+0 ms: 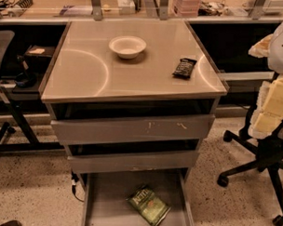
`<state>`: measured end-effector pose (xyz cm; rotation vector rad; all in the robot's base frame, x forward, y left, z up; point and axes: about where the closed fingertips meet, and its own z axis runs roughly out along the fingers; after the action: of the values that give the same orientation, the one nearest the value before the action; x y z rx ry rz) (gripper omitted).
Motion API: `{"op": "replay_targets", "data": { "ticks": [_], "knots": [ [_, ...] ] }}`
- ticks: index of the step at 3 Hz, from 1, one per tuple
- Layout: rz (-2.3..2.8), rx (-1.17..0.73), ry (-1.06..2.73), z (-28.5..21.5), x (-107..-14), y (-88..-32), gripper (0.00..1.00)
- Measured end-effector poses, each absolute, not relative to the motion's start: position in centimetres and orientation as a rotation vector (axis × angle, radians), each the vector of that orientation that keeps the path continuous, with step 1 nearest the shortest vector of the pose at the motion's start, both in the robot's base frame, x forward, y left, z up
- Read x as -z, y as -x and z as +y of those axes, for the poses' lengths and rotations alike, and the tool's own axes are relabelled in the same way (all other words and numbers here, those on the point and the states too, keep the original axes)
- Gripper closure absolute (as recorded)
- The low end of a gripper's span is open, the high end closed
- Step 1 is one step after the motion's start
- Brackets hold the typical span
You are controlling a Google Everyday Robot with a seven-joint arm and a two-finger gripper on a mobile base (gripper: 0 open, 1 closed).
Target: Pick green jalapeno chip bag from bottom drawer and place on counter
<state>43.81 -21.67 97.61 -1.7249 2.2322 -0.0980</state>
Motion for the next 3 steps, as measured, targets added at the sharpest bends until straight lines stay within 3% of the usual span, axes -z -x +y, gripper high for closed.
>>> {"op": "replay_targets", "data": {
  "ticks": [2,3],
  "knots": [
    [2.238,0.046,1.726,-20.9,-95.5,-43.2,0.00],
    [2.281,-0.050,1.724,-19.3,-89.9,-42.6,0.00]
  ]
}}
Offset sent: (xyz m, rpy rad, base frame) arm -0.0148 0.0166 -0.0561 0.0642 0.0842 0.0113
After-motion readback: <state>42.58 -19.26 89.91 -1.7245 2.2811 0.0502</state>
